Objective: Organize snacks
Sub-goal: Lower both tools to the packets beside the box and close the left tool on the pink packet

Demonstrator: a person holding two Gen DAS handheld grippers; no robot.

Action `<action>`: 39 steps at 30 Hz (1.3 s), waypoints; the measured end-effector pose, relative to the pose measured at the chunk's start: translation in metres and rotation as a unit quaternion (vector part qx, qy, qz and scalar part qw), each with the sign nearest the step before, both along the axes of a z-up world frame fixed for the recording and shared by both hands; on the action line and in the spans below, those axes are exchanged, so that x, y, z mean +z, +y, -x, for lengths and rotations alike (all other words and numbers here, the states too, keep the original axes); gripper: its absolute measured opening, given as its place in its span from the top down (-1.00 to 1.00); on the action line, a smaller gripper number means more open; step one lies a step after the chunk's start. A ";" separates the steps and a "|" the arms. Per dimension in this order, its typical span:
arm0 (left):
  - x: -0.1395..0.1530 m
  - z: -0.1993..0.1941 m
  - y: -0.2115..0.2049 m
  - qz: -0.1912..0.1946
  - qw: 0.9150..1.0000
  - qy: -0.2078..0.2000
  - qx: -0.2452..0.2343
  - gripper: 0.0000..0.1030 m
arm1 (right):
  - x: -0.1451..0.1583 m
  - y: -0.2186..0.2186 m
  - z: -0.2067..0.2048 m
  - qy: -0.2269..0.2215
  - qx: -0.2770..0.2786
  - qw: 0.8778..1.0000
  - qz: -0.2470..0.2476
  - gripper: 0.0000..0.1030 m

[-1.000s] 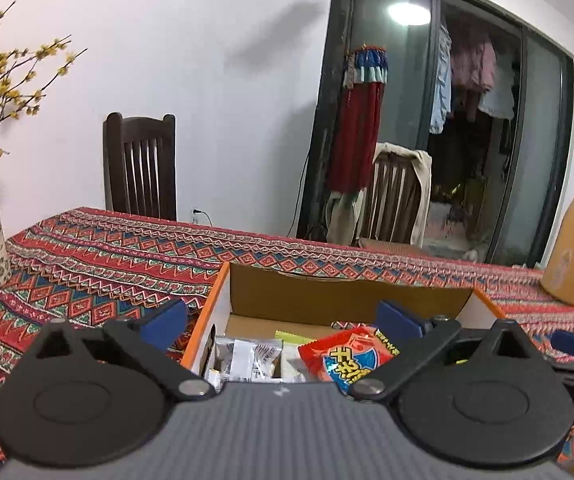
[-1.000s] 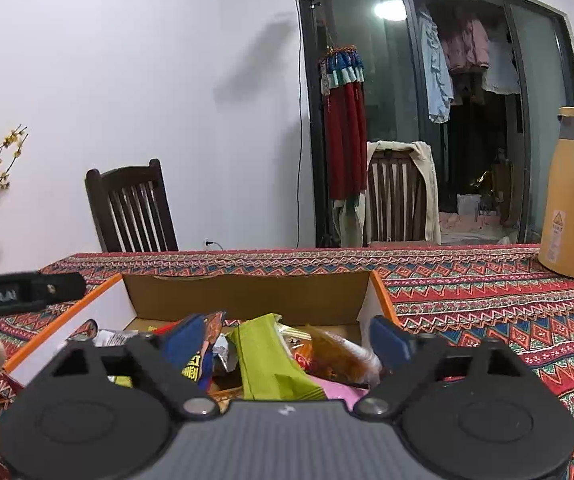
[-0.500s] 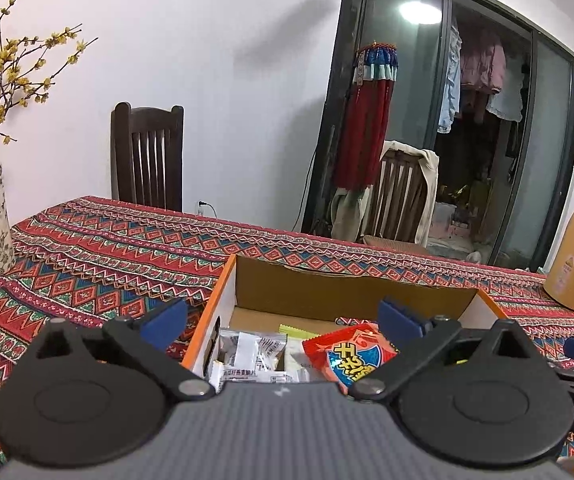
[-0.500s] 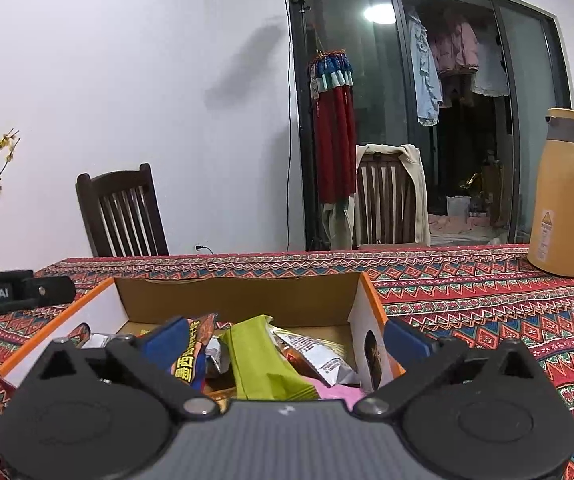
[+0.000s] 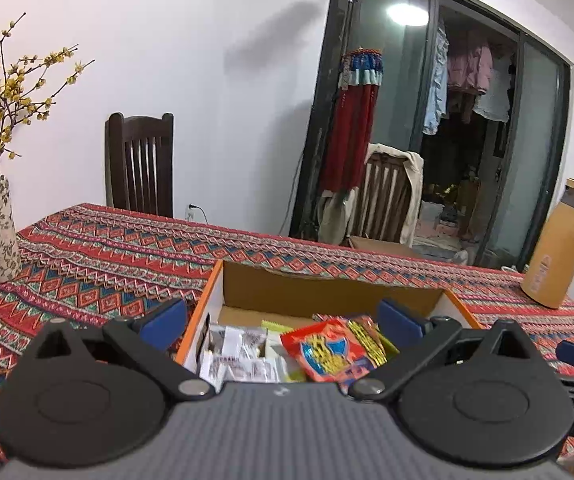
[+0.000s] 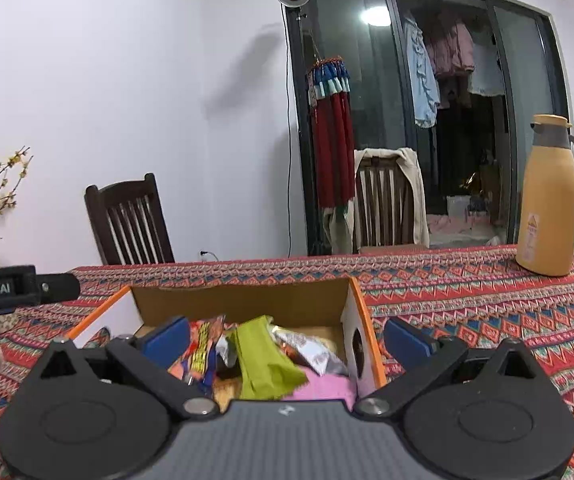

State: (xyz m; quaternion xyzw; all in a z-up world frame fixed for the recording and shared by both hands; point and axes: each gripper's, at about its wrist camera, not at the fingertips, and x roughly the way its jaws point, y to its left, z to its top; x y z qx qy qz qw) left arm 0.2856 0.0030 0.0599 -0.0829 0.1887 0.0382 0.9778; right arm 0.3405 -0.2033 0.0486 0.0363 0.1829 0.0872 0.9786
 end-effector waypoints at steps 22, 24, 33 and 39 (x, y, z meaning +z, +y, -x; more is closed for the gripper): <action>-0.083 0.046 -0.033 -0.030 0.988 0.145 -0.044 -1.00 | -0.075 -0.041 0.064 0.093 0.001 0.995 0.024 -1.00; -0.087 0.045 -0.039 -0.039 0.986 0.152 -0.052 -1.00 | -0.076 -0.040 0.064 0.094 0.005 0.995 0.025 -1.00; -0.100 0.036 -0.052 -0.064 0.980 0.178 -0.063 -1.00 | -0.077 -0.043 0.062 0.100 0.008 0.995 0.013 -1.00; -0.105 0.029 -0.054 -0.069 0.977 0.193 -0.065 -0.80 | -0.076 -0.042 0.062 0.102 0.009 0.995 0.014 -1.00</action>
